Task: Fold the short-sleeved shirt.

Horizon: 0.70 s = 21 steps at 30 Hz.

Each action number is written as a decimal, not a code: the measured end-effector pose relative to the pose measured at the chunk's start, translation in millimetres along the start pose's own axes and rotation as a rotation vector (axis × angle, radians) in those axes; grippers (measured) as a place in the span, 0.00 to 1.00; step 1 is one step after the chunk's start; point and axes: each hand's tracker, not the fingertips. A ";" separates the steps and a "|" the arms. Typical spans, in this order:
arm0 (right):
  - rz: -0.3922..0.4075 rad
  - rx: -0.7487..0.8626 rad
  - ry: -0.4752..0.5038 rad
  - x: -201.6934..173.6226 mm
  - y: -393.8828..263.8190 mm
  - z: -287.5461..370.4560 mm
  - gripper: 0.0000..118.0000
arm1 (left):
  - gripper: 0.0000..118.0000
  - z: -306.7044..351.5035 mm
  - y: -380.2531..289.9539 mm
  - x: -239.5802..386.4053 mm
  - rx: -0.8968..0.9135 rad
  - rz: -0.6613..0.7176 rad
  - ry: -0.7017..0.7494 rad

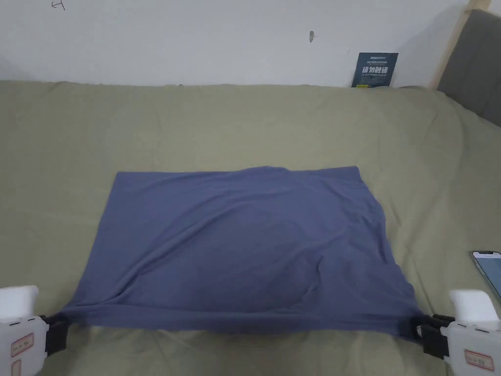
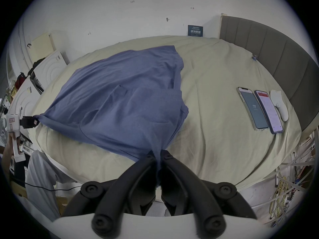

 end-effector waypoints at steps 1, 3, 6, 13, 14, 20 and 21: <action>0.003 0.004 -0.001 0.4 3.3 1.0 0.04 | 0.03 -0.1 3.7 -0.2 0.002 -0.002 -0.001; 0.007 0.019 0.000 -2.4 18.1 9.0 0.04 | 0.03 -0.4 12.3 -0.9 0.010 -0.008 -0.004; 0.003 0.042 -0.001 -3.0 38.1 11.3 0.04 | 0.03 -2.4 28.1 0.8 0.026 -0.017 -0.004; 0.021 0.079 -0.016 -7.5 95.8 -0.4 0.04 | 0.03 -14.6 81.1 8.3 0.075 -0.026 -0.005; 0.021 0.081 -0.019 -11.3 106.1 -2.1 0.04 | 0.03 -19.0 90.5 8.8 0.077 -0.029 -0.003; 0.039 0.044 -0.052 -10.9 158.6 -43.4 0.04 | 0.03 -56.6 135.6 17.4 0.045 -0.014 -0.007; 0.046 0.026 -0.054 -11.8 166.5 -51.9 0.04 | 0.03 -63.1 141.3 19.7 0.038 -0.026 0.000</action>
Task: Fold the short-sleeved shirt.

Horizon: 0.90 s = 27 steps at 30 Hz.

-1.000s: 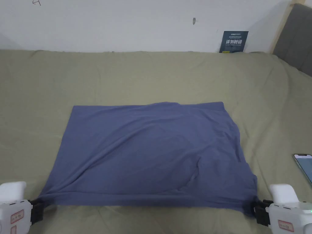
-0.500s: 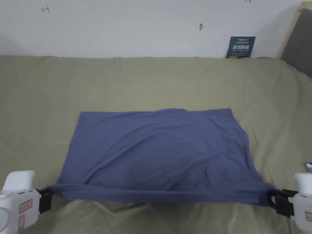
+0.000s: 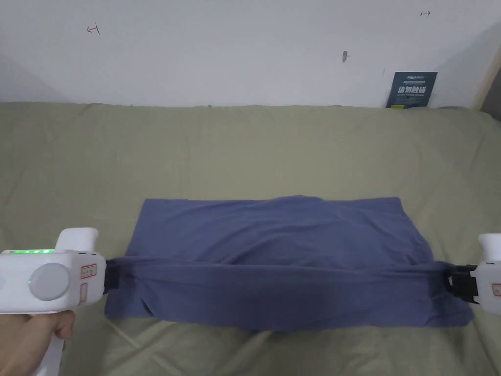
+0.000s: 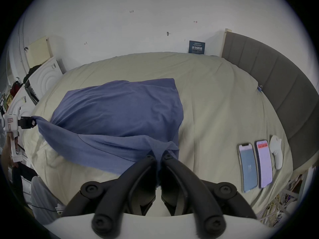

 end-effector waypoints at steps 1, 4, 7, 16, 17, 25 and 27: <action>0.003 -0.005 -0.004 0.3 7.8 -8.5 0.04 | 0.03 -8.7 6.7 2.1 -0.005 -0.005 0.009; 0.015 -0.041 -0.019 0.0 24.1 -33.8 0.04 | 0.03 -30.7 19.2 6.2 -0.030 -0.007 0.014; -0.003 -0.091 -0.015 4.3 32.7 -60.4 0.05 | 0.03 -53.4 24.4 9.1 -0.074 -0.004 0.028; -0.098 -0.128 0.002 19.8 13.2 -64.5 1.00 | 0.95 -60.8 42.4 -9.5 -0.114 0.085 0.055; -0.098 -0.137 -0.004 21.1 8.7 -61.8 1.00 | 0.95 -54.7 48.8 -14.6 -0.120 0.086 0.054; -0.165 -0.089 0.044 8.5 -71.3 -5.1 0.00 | 0.08 -24.7 -51.4 -68.6 -0.093 0.167 0.000; -0.163 -0.076 0.040 6.9 -85.5 2.1 0.00 | 0.00 -0.8 -71.2 -38.2 -0.103 0.167 0.013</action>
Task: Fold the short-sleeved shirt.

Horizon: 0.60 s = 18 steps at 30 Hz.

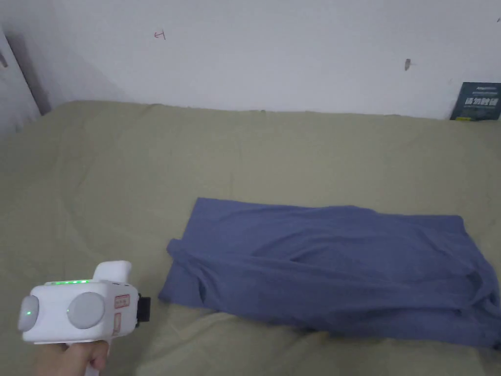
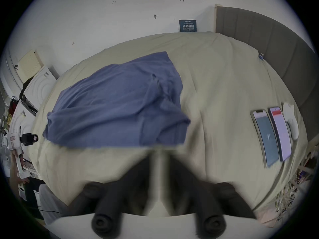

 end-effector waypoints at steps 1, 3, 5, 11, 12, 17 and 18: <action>-0.004 -0.012 0.031 0.7 -4.1 2.0 0.00 | 0.00 -0.6 -2.8 0.2 -0.005 -0.012 -0.020; -0.008 -0.010 0.026 -9.0 -8.4 1.9 0.00 | 0.00 -3.0 -0.3 -0.1 0.001 0.008 -0.054; -0.006 -0.005 0.021 -9.4 -6.5 4.8 0.00 | 0.12 -2.2 11.4 5.0 0.020 0.047 -0.056; 0.005 -0.001 0.015 -7.0 11.5 -4.5 0.00 | 0.98 -39.3 39.4 25.9 -0.005 0.032 -0.017; 0.005 -0.003 0.011 -6.0 14.8 -7.3 0.00 | 0.98 -40.1 49.0 34.9 -0.015 0.035 -0.016; 0.010 -0.022 -0.010 -1.0 26.2 -22.2 0.00 | 0.73 -73.1 48.1 45.8 -0.067 0.003 0.019; 0.004 -0.022 -0.012 1.0 27.3 -23.7 0.00 | 0.50 -70.3 45.7 48.0 -0.061 -0.011 0.035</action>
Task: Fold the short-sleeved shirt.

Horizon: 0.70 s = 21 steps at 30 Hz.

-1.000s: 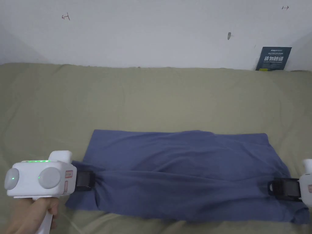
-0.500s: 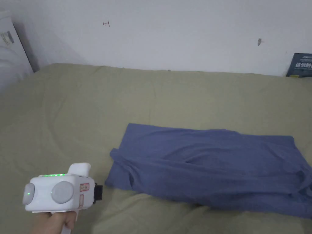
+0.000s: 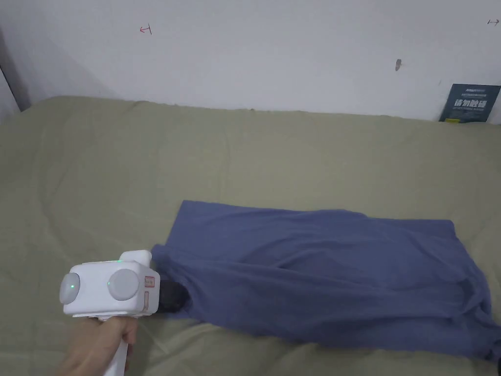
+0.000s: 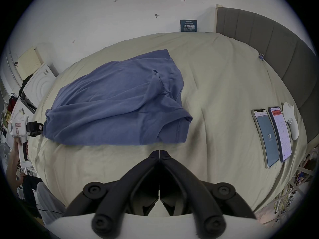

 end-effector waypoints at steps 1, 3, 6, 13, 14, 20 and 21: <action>-0.002 0.003 -0.003 1.2 0.8 0.0 0.00 | 0.30 3.5 -2.2 1.9 0.021 -0.048 0.091; 0.001 0.007 -0.002 3.0 2.7 0.1 0.00 | 0.03 19.7 -4.3 -7.0 0.050 -0.044 -0.049; -0.005 0.013 -0.005 2.7 4.1 1.0 0.06 | 0.03 36.8 -7.8 6.3 0.051 -0.061 -0.022; -0.031 0.015 -0.008 19.4 26.9 -9.0 1.00 | 0.03 44.8 -3.0 11.6 0.030 -0.072 -0.019; -0.030 -0.018 -0.012 19.8 32.8 -13.0 1.00 | 0.03 43.8 -2.1 11.7 0.029 -0.071 -0.017; -0.033 -0.099 0.008 17.8 46.4 -61.4 0.71 | 0.03 39.4 2.8 12.6 0.016 -0.083 -0.002; -0.026 -0.111 0.012 16.3 47.6 -63.0 0.28 | 0.03 38.6 4.2 11.9 0.011 -0.085 -0.002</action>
